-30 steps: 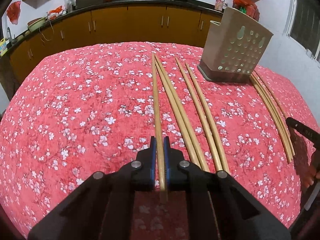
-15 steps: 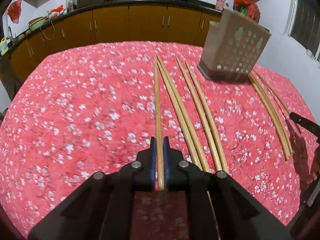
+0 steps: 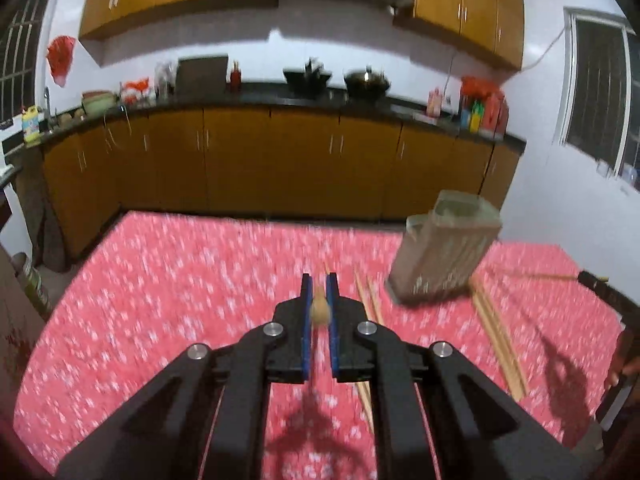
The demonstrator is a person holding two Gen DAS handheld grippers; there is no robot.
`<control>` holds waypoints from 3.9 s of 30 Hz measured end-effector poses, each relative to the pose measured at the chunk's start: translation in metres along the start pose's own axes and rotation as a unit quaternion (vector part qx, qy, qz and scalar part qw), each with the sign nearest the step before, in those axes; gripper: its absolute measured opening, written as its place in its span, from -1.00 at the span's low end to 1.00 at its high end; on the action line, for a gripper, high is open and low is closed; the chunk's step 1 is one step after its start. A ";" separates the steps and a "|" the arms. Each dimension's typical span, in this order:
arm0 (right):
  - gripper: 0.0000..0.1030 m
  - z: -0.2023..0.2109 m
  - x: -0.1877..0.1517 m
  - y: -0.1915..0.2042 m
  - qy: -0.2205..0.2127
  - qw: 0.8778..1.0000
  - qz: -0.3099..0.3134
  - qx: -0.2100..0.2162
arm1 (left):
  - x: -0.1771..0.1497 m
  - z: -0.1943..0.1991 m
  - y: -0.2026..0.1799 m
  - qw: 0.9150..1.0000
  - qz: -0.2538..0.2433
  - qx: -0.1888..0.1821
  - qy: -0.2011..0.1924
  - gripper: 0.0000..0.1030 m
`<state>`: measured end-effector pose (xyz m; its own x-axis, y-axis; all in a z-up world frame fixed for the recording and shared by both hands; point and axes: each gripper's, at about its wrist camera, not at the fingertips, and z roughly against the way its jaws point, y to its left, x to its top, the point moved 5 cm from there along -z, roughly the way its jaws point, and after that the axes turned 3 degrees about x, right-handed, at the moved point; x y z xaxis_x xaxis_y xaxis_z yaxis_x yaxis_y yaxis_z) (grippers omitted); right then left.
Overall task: Organize utensils
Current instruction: 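Lift the chopsticks with both grippers and carry them over the utensil holder, then open both grippers to drop the chopsticks into the holder, then grasp another chopstick with the right gripper while the left gripper grasps one too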
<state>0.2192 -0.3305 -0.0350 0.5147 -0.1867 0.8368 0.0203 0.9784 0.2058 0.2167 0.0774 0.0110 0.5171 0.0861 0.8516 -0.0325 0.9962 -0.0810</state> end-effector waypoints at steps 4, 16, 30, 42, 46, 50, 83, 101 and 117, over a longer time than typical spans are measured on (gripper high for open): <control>-0.85 0.006 0.022 0.002 -0.028 1.000 0.004 0.001 | 0.030 0.008 0.003 0.999 0.007 0.002 -0.037 -0.85; -0.85 0.038 0.105 0.023 -0.125 0.992 0.004 0.030 | 0.102 0.030 -0.004 0.994 0.022 -0.006 -0.109 -0.85; -0.85 0.054 0.141 0.084 -0.190 0.973 0.023 0.128 | 0.148 0.057 -0.073 0.976 0.053 -0.113 -0.179 -0.85; -0.85 0.010 0.116 0.089 -0.120 0.984 0.017 0.133 | 0.113 -0.005 -0.108 0.987 0.030 -0.112 -0.116 -0.85; -0.61 0.004 0.108 0.090 -0.099 0.986 0.022 0.134 | 0.106 -0.013 -0.110 0.988 0.030 -0.112 -0.103 -0.77; -0.16 0.014 0.107 0.085 -0.113 0.985 0.016 0.129 | 0.105 -0.007 -0.104 0.987 0.035 -0.109 -0.110 -0.51; -0.85 -0.072 -0.109 0.031 0.179 0.982 0.028 0.046 | -0.110 -0.053 -0.022 0.988 0.054 -0.043 0.134 -0.43; -0.85 -0.073 -0.103 0.009 0.165 0.986 0.003 0.007 | -0.129 -0.079 -0.041 0.982 0.008 -0.016 0.191 -0.81; -0.85 -0.079 -0.099 0.010 0.164 0.986 0.025 0.001 | -0.113 -0.103 -0.025 0.983 -0.009 0.013 0.183 -0.85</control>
<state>0.2357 -0.2950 -0.1558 0.7648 -0.0983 0.6367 -0.0139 0.9855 0.1689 0.2475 0.0412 -0.1367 0.7905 0.0621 0.6093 -0.0398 0.9980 -0.0501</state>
